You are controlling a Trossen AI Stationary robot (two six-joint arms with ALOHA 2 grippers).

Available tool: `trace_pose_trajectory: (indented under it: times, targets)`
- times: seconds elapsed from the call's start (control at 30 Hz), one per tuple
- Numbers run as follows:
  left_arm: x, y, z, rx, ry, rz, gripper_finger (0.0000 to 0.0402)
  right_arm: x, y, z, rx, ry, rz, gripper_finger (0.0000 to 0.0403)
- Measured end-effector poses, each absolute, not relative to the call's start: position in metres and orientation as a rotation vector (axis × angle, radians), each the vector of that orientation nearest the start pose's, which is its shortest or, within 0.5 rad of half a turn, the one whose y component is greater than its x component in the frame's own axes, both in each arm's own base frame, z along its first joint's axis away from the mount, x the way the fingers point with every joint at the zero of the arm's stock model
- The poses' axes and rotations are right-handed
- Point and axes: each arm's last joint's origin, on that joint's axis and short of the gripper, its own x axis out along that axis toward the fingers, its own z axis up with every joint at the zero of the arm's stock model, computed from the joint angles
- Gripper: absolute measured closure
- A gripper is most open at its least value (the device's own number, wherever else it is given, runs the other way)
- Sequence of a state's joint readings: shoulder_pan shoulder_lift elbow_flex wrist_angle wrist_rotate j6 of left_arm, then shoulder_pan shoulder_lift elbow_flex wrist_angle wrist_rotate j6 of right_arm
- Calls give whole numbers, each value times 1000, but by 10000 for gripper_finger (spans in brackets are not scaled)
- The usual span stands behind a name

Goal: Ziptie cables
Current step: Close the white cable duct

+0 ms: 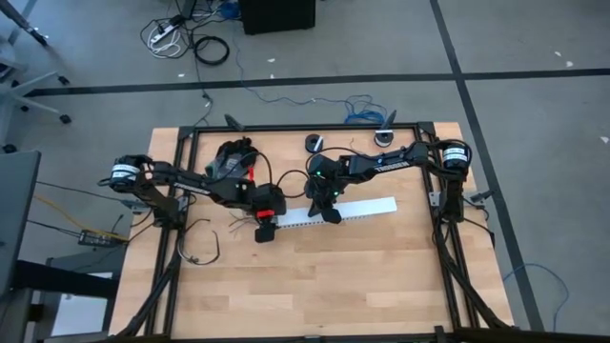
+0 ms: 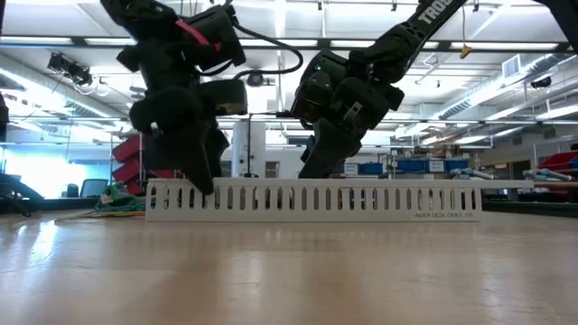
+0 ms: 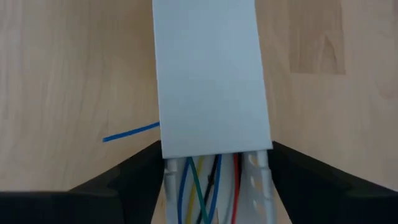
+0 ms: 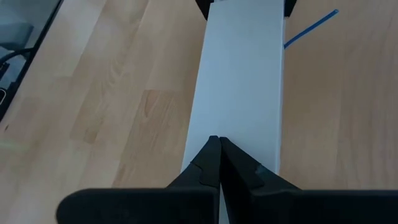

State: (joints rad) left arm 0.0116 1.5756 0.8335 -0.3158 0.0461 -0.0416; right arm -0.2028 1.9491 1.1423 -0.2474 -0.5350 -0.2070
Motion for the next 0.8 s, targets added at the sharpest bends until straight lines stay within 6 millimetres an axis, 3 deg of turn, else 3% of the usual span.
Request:
trace_pose_trajectory:
  times: [0.2, 0.4, 0.8]
  targets:
    - [291, 3, 180, -56, 1100, 7, 126, 371, -61, 133, 196, 959, 395, 403]
    - [278, 2, 177, -96, 1216, 40, 126, 370, -61, 133, 197, 962, 395, 403]
    - [274, -8, 170, -90, 1233, 54, 126, 370, -61, 133, 192, 963, 398, 403]
